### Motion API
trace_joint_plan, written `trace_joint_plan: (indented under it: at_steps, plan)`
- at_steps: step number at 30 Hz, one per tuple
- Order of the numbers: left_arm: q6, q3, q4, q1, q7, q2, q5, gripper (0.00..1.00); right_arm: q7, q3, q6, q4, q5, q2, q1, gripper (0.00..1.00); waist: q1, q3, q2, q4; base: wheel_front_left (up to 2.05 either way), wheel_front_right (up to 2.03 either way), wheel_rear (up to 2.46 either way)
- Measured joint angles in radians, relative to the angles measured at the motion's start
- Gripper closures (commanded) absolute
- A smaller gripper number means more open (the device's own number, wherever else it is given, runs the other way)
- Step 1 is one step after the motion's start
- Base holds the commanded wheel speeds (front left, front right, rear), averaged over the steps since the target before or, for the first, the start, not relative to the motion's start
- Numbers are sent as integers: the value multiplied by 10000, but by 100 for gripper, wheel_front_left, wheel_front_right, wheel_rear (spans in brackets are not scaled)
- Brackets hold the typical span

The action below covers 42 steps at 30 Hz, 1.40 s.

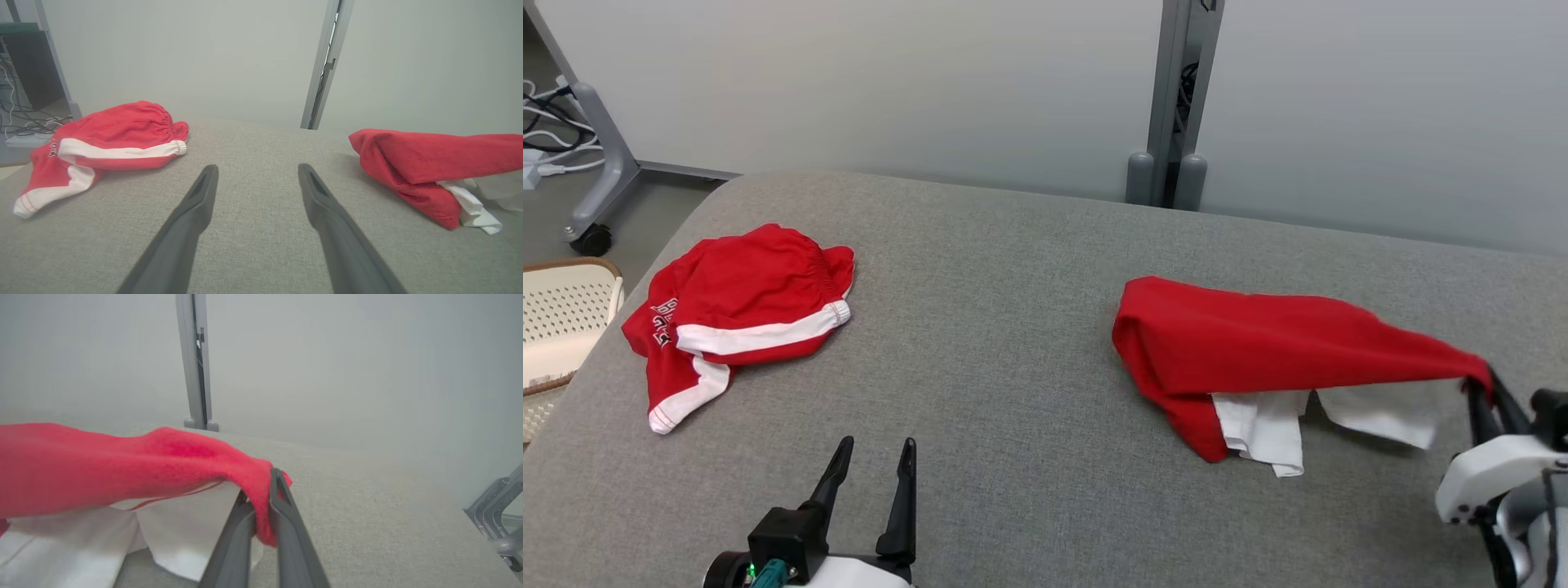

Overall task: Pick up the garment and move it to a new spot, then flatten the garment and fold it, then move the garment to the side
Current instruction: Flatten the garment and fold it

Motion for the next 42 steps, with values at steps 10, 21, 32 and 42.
trace_joint_plan:
  at_steps: [10,21,32,42]
  plan:
    - [65,-213,46,43,0,0,-82,0,0,-2389,0,-1632,-1072,-665,-1848,100,0,-365,0,-12,0,0,0]
    - [48,-330,58,97,0,2,-148,0,0,21,-2,-3501,-970,-468,-3232,100,0,-506,0,312,0,0,0]
    - [40,-660,94,46,0,-4,-290,0,0,5089,0,-474,1175,-435,-3018,100,0,-277,0,996,0,0,0]
    - [12,-807,167,24,0,-4,-472,0,2,9687,2,1745,3457,207,-3215,0,-1,-69,0,1473,0,0,0]
